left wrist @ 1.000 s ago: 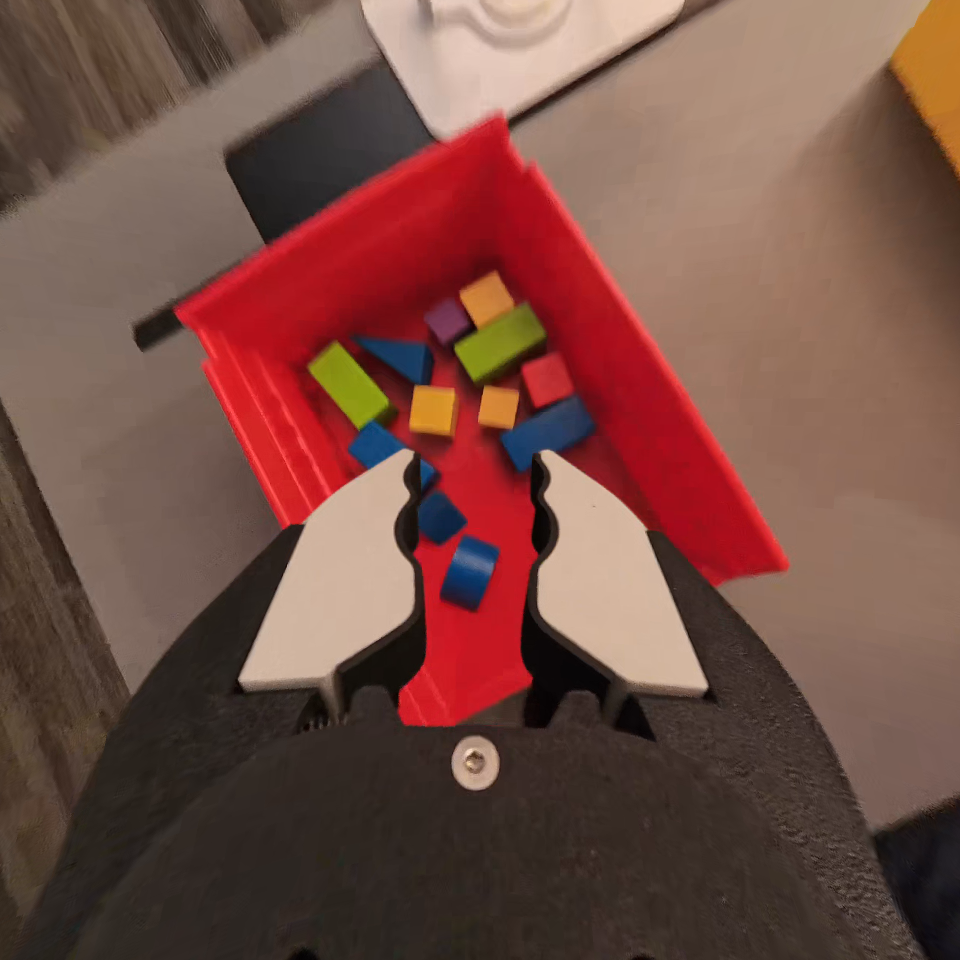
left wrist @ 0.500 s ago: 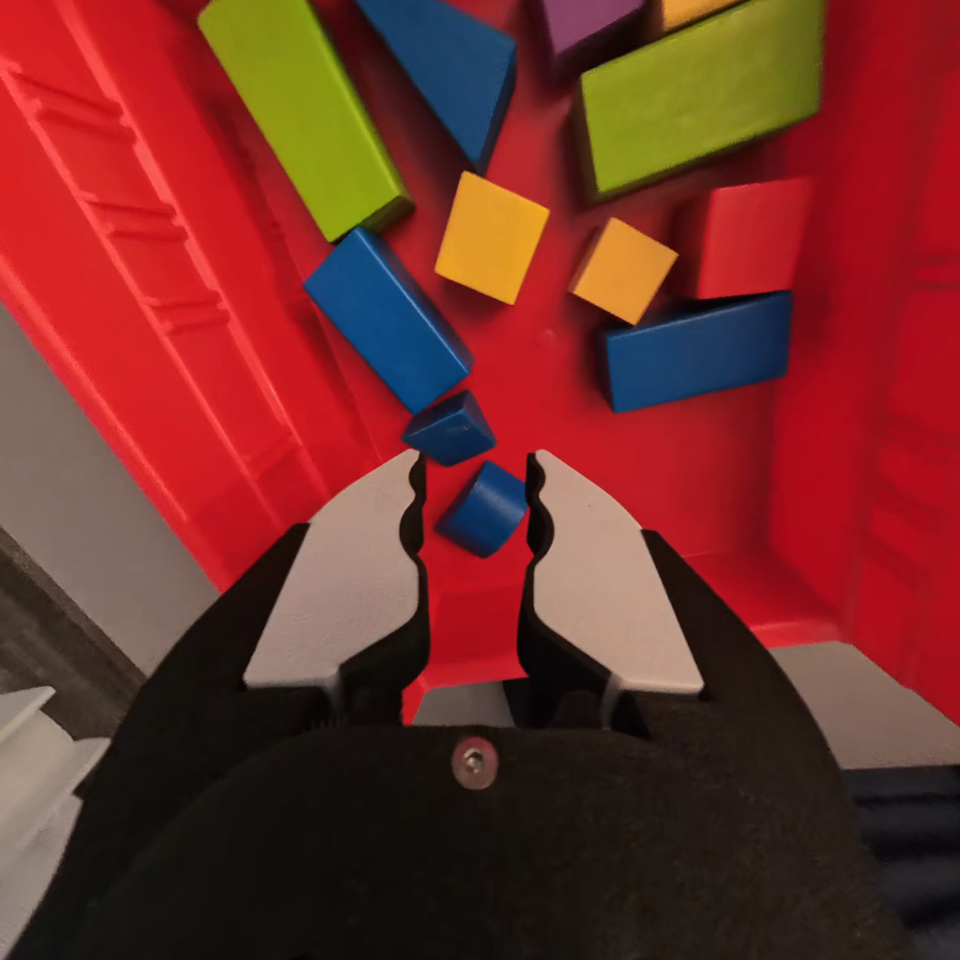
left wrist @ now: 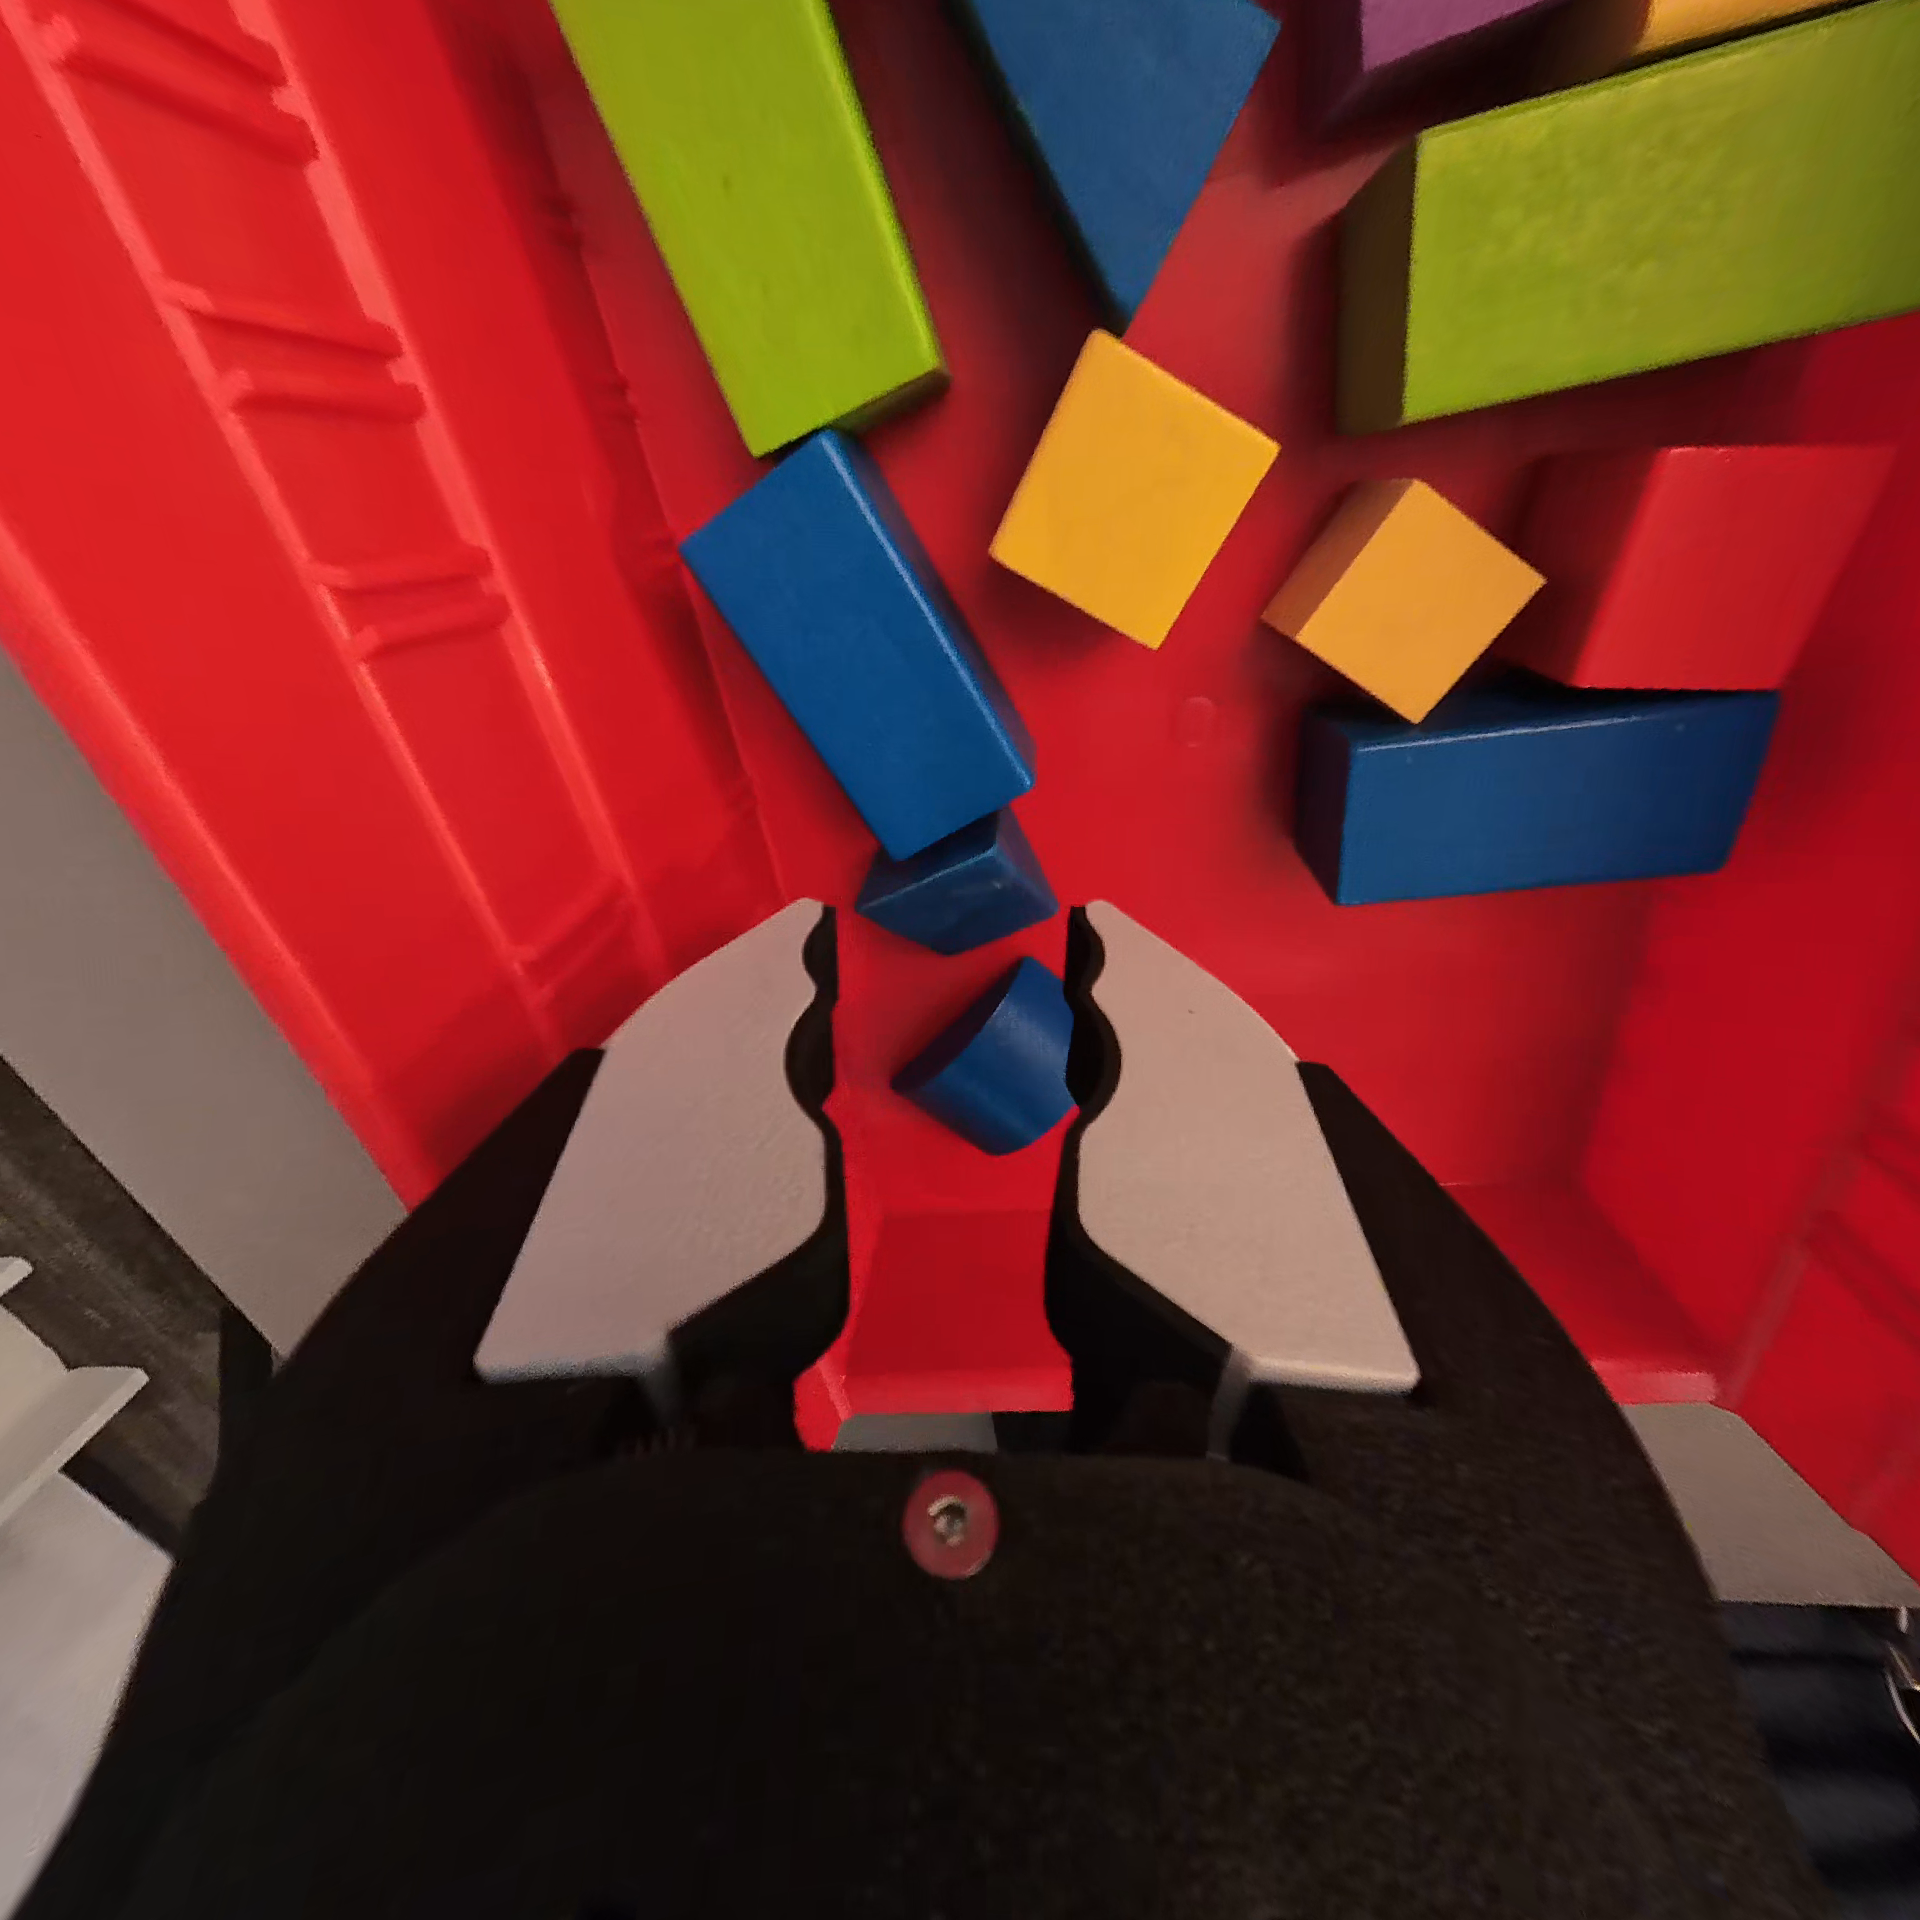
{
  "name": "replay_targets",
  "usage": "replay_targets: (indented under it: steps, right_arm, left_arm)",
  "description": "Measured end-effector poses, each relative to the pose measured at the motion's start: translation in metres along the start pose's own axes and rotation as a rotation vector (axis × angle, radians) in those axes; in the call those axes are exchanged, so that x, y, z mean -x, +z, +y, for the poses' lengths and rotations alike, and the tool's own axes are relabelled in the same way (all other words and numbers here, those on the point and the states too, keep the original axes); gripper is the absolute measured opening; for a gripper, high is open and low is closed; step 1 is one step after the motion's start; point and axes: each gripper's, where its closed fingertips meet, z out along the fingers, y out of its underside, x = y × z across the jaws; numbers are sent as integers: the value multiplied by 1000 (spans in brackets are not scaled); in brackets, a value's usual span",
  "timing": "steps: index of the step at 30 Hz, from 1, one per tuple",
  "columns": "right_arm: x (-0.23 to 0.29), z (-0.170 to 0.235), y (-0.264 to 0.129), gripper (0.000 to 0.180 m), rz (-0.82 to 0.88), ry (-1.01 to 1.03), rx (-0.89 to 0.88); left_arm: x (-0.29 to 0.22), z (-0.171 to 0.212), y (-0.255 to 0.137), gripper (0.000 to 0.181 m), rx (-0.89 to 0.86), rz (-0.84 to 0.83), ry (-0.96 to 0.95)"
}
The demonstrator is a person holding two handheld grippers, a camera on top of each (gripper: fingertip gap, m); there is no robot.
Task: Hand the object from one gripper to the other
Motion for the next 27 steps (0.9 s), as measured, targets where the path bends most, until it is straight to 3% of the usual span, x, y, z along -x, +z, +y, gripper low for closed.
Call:
replay_targets:
  steps: [6,17,23,27]
  right_arm:
    - [2,2,3,42,0,-23,21]
    - [3,6,4,40,9,-45,48]
    - [5,0,-4,39,39,-62,31]
    - [15,-19,-22,37,94,-127,-39]
  left_arm:
    - [2,5,16,46,70,-11,-16]
    - [1,5,29,38,109,30,-17]
    - [-3,-3,-4,37,-15,34,3]
    - [-37,-19,-51,37,-238,189,103]
